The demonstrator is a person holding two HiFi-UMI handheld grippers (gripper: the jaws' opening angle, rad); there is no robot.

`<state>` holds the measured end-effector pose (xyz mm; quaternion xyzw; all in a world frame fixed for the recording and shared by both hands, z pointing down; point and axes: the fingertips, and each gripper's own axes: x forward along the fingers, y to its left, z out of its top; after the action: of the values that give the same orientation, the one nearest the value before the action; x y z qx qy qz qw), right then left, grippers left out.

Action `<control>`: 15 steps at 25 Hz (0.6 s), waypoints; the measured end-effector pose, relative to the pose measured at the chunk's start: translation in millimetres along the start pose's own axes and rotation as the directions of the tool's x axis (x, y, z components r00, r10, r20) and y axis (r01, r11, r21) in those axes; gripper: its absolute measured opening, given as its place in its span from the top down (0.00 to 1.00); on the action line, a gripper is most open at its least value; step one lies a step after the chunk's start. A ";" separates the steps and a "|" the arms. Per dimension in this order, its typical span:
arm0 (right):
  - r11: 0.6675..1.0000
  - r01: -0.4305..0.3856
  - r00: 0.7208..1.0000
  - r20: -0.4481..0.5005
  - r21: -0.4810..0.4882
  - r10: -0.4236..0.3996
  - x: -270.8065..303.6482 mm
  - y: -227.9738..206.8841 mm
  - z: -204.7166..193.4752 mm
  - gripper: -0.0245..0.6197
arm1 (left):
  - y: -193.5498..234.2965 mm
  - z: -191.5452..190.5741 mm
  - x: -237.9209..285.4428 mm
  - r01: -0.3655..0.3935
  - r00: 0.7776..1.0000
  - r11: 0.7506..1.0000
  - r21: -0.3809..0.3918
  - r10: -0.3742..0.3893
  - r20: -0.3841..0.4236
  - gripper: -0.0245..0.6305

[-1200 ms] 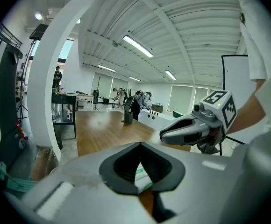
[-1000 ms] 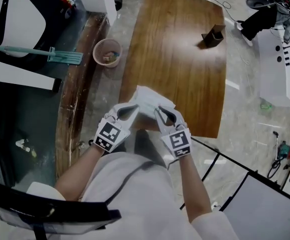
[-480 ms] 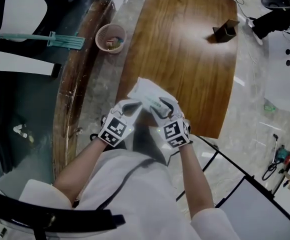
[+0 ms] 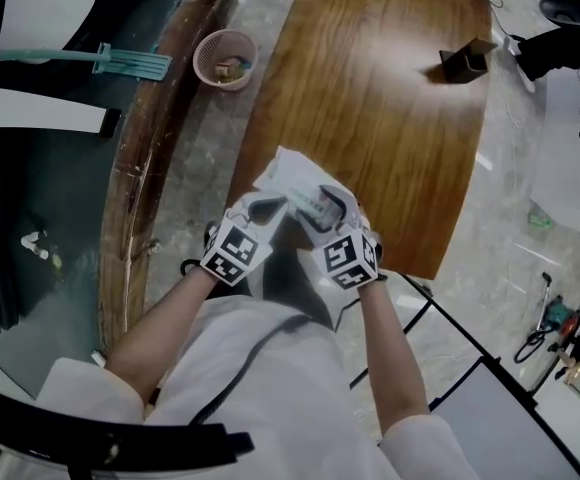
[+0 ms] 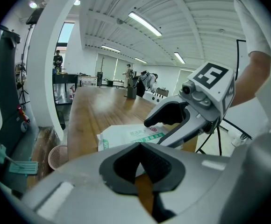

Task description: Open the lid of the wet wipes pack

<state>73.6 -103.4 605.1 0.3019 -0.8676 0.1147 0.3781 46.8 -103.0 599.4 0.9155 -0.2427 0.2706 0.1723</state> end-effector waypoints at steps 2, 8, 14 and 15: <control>1.000 0.005 1.000 -0.008 -0.008 -0.005 1.0 -0.2 -1.3 0.57 | -1.2 -3.1 1.4 0.003 1.000 1.000 -0.001 -0.003 -0.007 0.96; 1.000 0.003 1.000 -0.023 -0.023 -0.004 3.4 -1.4 -1.8 0.55 | -7.7 -16.6 8.4 0.015 1.000 1.000 -0.027 -0.016 -0.024 0.96; 1.000 -0.012 1.000 -0.028 0.005 0.012 6.2 -3.7 -4.6 0.54 | -12.9 -19.7 15.0 0.031 0.999 0.999 -0.025 -0.031 -0.031 0.96; 1.000 -0.015 1.000 -0.027 0.010 0.015 6.0 -4.1 -4.7 0.54 | -13.4 -20.3 16.2 0.032 0.999 0.999 -0.023 -0.033 -0.032 0.96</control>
<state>75.7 -107.2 612.6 0.2955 -0.8641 0.1258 0.3876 57.5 -88.6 622.4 0.9128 -0.2282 0.2797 0.1909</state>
